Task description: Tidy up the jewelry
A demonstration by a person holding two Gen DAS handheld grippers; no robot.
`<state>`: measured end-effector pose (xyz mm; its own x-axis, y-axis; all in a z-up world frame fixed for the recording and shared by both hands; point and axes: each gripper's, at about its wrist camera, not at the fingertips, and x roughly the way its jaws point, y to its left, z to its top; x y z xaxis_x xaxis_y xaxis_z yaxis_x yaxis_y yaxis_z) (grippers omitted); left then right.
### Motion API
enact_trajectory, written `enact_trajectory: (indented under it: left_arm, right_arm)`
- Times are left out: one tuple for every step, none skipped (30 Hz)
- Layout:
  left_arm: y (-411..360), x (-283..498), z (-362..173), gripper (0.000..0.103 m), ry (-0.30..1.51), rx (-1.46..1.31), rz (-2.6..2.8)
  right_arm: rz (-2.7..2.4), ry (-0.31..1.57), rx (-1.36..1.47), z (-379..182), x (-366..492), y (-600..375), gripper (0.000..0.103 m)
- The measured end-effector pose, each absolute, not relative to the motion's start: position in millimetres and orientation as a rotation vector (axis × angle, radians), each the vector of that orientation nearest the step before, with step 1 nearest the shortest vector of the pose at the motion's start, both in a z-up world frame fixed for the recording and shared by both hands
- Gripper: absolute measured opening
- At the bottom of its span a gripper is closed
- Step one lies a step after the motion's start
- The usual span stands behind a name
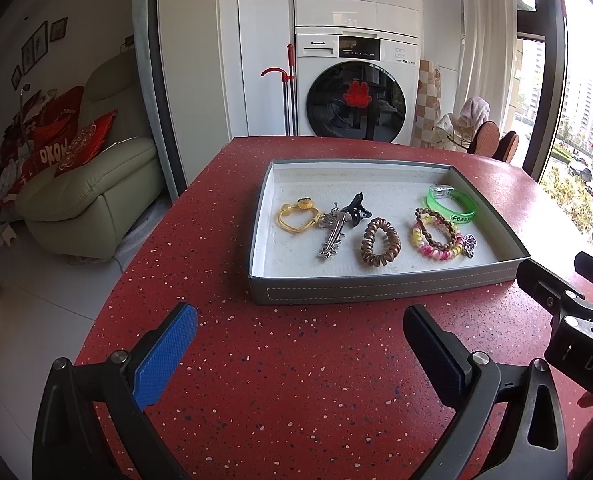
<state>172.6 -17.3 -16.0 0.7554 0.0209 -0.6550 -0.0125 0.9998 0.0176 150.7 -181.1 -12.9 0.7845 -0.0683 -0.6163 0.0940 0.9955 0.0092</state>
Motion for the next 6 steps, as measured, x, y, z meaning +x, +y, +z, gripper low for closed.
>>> enact_trajectory:
  left_arm:
    - [-17.3, 172.7, -15.9, 0.103, 0.714, 0.014, 0.018]
    - [-17.4, 172.6, -15.9, 0.103, 0.712, 0.018, 0.02]
    - [-17.4, 172.8, -15.5, 0.103, 0.712, 0.021, 0.02]
    - [-17.2, 173.1, -15.3, 0.103, 0.712, 0.023, 0.019]
    - [-17.4, 173.1, -15.6, 0.103, 0.713, 0.023, 0.017]
    - [-17.4, 173.3, -15.5, 0.103, 0.714, 0.023, 0.016]
  right_arm:
    - [-0.087, 0.664, 0.042, -12.8, 151.3, -181.0, 0.089]
    - [-0.087, 0.663, 0.041, -12.7, 151.3, -181.0, 0.089]
    - [-0.087, 0.662, 0.041, -12.7, 150.6, -180.9, 0.089]
    - [-0.087, 0.663, 0.04, -12.7, 151.4, -181.0, 0.089]
    - [-0.087, 0.664, 0.04, -12.7, 151.4, -181.1, 0.089]
    - [-0.087, 0.664, 0.04, -12.8, 150.8, -181.1, 0.089]
